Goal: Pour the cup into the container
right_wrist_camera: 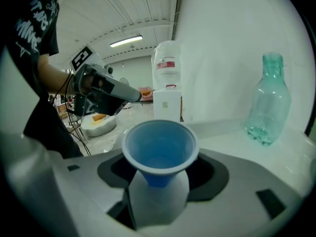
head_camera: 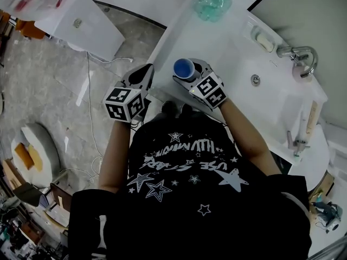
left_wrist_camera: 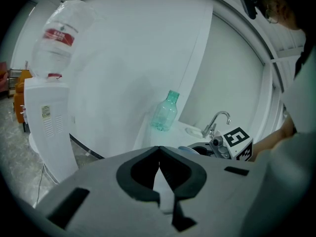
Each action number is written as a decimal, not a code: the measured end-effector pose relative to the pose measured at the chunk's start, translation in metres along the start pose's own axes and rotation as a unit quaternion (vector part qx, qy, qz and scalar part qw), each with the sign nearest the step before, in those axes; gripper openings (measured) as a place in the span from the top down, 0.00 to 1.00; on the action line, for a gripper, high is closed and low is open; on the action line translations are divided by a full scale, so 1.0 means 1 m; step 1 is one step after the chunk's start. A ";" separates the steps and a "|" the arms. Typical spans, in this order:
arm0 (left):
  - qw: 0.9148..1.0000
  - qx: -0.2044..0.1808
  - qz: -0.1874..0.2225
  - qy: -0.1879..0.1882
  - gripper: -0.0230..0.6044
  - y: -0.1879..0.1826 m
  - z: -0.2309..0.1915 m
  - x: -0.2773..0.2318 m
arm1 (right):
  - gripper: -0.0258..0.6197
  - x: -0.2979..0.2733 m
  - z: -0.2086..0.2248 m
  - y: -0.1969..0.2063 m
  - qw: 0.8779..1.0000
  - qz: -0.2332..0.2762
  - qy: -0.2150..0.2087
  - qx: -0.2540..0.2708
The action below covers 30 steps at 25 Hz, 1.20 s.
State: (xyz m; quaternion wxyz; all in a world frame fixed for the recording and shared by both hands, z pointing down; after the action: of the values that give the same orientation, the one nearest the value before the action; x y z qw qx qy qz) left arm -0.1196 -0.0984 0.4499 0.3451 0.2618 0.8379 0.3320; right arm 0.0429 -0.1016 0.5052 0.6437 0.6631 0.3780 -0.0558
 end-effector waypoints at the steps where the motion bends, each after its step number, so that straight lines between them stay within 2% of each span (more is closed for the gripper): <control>1: 1.000 0.000 -0.001 0.002 0.94 0.000 -0.002 0.001 | 0.52 -0.001 -0.002 0.001 1.000 -0.003 -0.001 0.003; 4: 1.000 -0.002 -0.003 0.009 0.95 -0.002 -0.007 0.001 | 0.52 -0.003 -0.008 -0.001 1.000 -0.011 -0.003 0.004; 9: 0.999 -0.010 -0.013 0.030 0.95 -0.004 -0.017 -0.004 | 0.51 -0.006 -0.006 0.002 1.000 -0.009 0.016 0.002; 19: 0.996 -0.033 -0.044 0.070 0.95 -0.005 -0.030 -0.017 | 0.47 -0.008 -0.007 0.004 0.998 -0.034 0.048 0.032; 23: 0.996 -0.032 -0.046 0.071 0.94 -0.006 -0.032 -0.021 | 0.41 -0.004 -0.004 0.007 0.997 -0.034 0.059 0.024; 30: 0.998 -0.029 -0.031 0.053 0.94 -0.008 -0.024 -0.017 | 0.38 0.011 -0.007 0.011 0.999 -0.035 0.039 0.015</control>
State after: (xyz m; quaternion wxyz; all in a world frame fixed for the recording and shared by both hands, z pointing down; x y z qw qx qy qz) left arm -0.1290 -0.1241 0.4640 0.3180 0.2077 0.8529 0.3583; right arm 0.0544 -0.0889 0.5094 0.6165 0.6602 0.4250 -0.0583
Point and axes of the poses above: the fingertips, and each gripper's own axes: x backward along the fingers, z to its right, y out of its underside, the point moved 6 cm from there along x, backward along the fingers, and after that the axes turned 13 degrees about x, right-handed, at the moved point
